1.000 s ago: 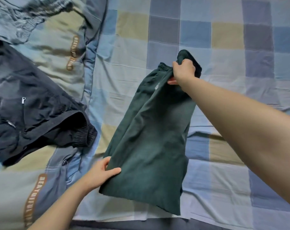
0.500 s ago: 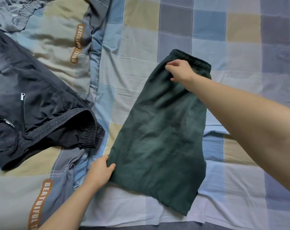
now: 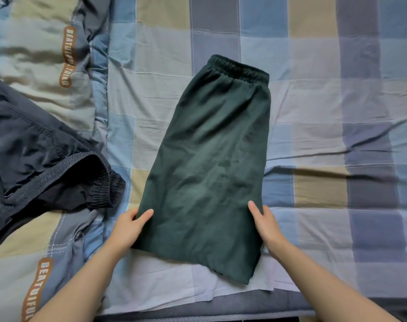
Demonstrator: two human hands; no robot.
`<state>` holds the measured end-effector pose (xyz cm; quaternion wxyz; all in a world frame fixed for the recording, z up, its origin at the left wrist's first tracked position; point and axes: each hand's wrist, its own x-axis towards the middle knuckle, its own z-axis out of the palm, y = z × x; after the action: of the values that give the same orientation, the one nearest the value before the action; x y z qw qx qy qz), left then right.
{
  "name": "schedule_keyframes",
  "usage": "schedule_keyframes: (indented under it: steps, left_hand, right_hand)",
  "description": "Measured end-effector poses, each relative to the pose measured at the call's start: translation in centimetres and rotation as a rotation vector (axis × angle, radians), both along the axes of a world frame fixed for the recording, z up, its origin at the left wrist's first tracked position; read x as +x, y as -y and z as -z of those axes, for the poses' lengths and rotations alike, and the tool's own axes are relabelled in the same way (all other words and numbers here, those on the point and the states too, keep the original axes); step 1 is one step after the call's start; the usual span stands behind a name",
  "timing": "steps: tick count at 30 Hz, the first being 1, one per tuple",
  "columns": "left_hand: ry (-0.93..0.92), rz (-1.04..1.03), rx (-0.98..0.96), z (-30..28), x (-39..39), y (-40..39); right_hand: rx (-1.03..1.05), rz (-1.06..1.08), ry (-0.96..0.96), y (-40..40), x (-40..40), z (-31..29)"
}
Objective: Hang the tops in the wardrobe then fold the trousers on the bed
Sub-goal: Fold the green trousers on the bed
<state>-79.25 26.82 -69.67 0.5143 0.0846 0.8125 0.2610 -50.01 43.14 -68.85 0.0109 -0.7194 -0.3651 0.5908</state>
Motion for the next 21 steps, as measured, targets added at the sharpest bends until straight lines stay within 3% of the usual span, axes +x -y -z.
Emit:
schedule_keyframes:
  steps: [3,8,14,16,18,21]
  left_hand:
    - [0.072,0.063,-0.005,-0.3,0.1,-0.3]
    - [0.272,-0.01,-0.053,-2.4,1.1,-0.4]
    - [0.54,-0.09,-0.022,-4.2,6.8,2.3]
    - [0.513,-0.056,-0.04,-4.0,9.3,3.5]
    - [0.412,0.056,-0.096,-3.4,11.9,4.5]
    - [0.325,0.378,-0.256,-2.8,14.8,4.9]
  right_hand:
    - [-0.071,0.095,-0.128,-0.1,0.2,-0.5]
    - [-0.233,0.242,-0.31,-1.7,3.6,-2.2]
    - [-0.044,0.237,-0.268,-3.7,10.0,-4.5]
    - [0.0,0.223,-0.19,-3.3,12.4,-4.6]
    - [-0.096,0.165,-0.153,-2.4,14.9,-4.4]
    - [-0.348,-0.165,-0.059,-0.8,17.9,-4.3]
